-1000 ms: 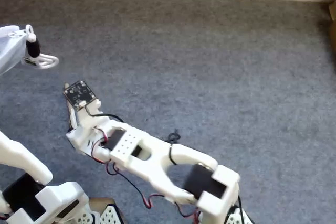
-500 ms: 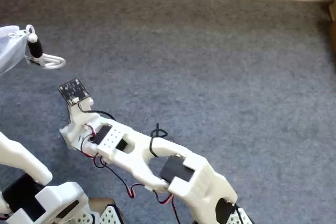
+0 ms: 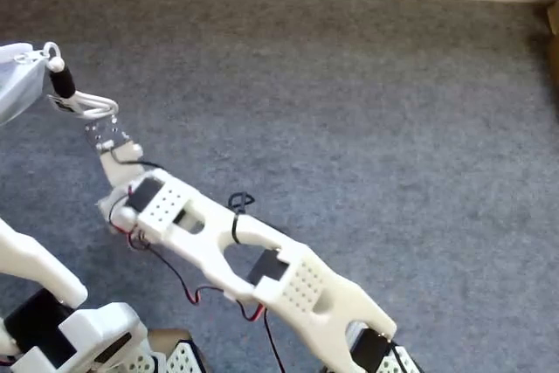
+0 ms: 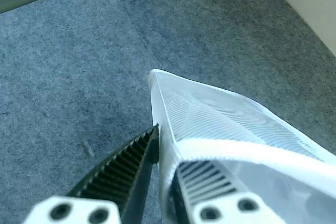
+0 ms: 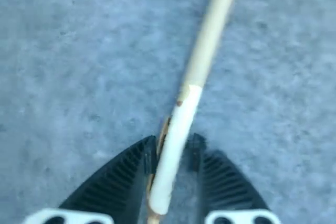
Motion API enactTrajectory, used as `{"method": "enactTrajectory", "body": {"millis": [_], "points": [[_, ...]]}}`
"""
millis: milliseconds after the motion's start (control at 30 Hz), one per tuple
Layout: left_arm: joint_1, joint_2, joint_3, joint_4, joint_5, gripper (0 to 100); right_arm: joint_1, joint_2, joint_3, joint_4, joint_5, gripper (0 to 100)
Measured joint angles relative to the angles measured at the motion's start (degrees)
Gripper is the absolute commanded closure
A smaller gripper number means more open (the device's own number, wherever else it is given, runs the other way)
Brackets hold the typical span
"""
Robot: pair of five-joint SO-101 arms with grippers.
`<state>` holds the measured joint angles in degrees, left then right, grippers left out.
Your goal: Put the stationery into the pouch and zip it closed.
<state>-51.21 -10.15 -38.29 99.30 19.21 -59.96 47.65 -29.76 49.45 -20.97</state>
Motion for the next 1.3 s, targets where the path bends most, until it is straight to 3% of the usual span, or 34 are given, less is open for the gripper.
{"method": "enactTrajectory", "body": {"millis": [267,533,1300], "points": [[0.0,0.0,0.0,0.0,0.0,99,1.7,6.8,-15.0,12.7,0.2,99.5],[0.0,0.0,0.0,0.0,0.0,99,3.8,7.3,-21.7,25.4,8.9,99.5],[0.5,0.0,0.0,0.0,0.0,99,9.5,8.3,-38.6,50.3,9.7,99.5]]}}
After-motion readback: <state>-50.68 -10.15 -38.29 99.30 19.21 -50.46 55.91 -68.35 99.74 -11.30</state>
